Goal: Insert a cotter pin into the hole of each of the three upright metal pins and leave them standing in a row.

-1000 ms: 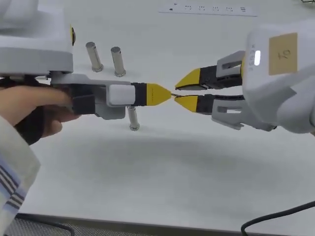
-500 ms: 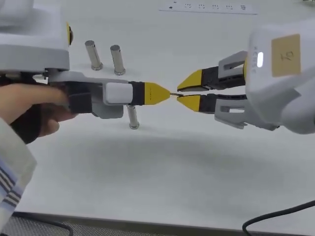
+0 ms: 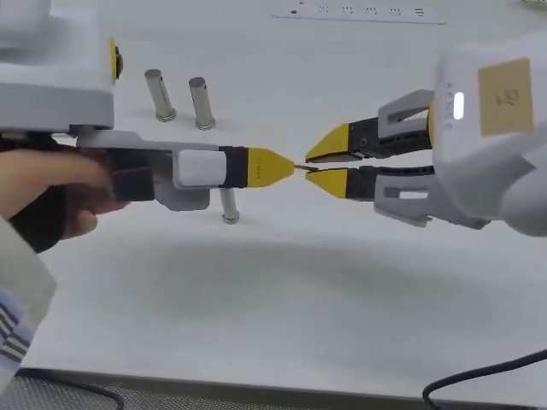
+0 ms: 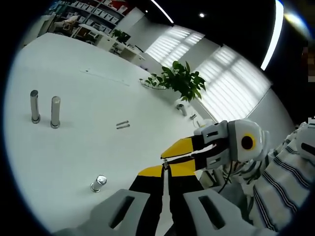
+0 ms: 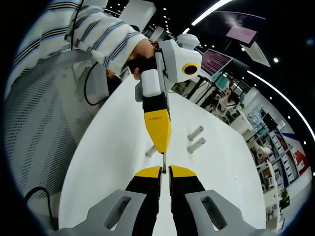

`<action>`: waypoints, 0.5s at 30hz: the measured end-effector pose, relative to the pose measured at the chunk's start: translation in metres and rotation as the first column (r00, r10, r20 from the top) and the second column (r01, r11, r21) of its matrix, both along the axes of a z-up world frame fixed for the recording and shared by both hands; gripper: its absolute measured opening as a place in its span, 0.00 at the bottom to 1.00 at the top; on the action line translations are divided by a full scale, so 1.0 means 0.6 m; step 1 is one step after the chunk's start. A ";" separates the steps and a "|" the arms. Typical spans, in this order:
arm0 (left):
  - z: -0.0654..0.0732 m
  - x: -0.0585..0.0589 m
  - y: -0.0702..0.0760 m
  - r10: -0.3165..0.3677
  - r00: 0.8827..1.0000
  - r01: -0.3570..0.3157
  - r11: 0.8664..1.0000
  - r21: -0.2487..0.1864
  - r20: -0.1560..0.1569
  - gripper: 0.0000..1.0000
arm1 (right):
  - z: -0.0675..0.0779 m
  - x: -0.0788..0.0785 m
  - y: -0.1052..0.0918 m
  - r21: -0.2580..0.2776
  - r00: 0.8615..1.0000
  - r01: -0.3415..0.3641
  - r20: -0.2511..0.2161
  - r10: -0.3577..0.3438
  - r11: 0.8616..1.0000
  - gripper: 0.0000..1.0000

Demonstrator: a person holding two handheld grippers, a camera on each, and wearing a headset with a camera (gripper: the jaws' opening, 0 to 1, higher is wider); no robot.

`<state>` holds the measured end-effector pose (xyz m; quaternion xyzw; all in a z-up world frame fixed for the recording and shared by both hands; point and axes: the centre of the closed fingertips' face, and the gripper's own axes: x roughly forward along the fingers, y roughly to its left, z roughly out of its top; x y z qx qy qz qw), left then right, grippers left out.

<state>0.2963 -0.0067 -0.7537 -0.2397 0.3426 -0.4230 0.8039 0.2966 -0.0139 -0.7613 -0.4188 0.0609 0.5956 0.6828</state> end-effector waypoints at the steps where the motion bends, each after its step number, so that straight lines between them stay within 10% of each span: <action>1: 0.001 -0.001 -0.001 -0.004 1.000 0.004 1.000 0.004 0.009 0.00 | 0.000 -0.001 0.000 -0.001 1.000 -0.001 -0.001 0.001 1.000 0.07; 15: 0.005 -0.015 -0.007 -0.110 0.980 0.097 0.991 0.089 0.163 0.00 | 0.013 -0.010 -0.009 0.067 0.993 0.010 -0.115 -0.002 0.998 0.10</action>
